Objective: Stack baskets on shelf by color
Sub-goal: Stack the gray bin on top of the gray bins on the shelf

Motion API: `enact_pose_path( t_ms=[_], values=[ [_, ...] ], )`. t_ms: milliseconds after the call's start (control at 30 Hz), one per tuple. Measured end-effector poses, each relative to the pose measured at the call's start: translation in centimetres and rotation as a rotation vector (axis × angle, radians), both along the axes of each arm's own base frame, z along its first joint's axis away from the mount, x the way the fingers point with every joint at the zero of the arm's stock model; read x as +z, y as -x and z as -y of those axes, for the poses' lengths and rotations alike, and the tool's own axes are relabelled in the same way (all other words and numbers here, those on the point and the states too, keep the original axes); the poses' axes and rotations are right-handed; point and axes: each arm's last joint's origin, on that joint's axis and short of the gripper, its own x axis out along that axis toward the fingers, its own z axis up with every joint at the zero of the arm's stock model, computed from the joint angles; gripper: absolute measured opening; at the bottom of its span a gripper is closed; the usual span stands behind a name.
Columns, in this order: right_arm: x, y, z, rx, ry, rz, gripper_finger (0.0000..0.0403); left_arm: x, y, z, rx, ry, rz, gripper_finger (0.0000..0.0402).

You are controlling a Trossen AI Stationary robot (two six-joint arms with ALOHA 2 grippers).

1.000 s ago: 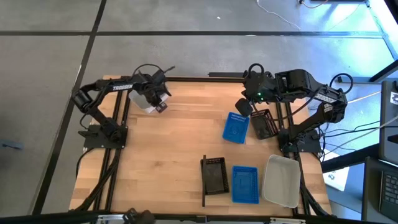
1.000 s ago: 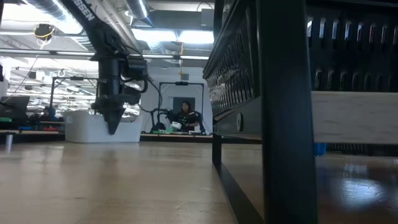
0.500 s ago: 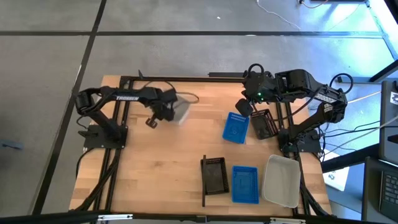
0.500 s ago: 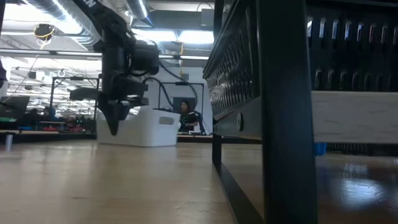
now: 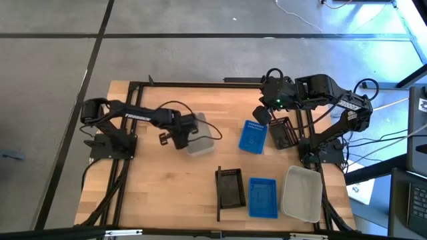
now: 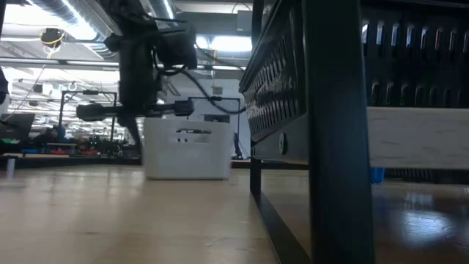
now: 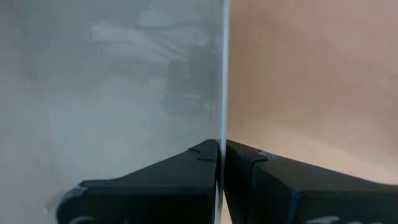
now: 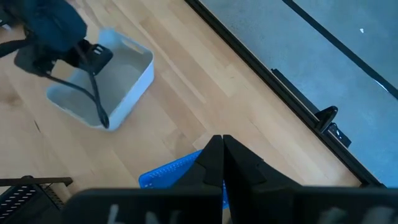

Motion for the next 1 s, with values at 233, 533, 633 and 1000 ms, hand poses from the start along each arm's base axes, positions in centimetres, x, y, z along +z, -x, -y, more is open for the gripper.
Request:
enact_pose_path(
  t_ms=[233, 533, 633, 1000],
  values=[
    [0.0, 0.0, 0.0, -0.003, -0.002, 0.002, 0.0000, 0.5, -1.6, 0.9, 0.059, 0.044, 0.166, 0.0004],
    [0.0, 0.0, 0.0, -0.003, -0.001, 0.003, 0.0000, 0.7, -2.1, 2.1, 0.123, 0.154, 0.216, 0.0040],
    [0.0, 0.0, 0.0, -0.003, -0.001, 0.003, 0.0000, 0.8, -2.1, 2.2, 0.119, 0.153, 0.221, 0.0041],
    [0.0, 0.0, 0.0, -0.003, -0.001, 0.003, 0.0000, 2.1, -1.6, 2.0, 0.217, 0.033, 0.263, 0.0039]
  ],
)
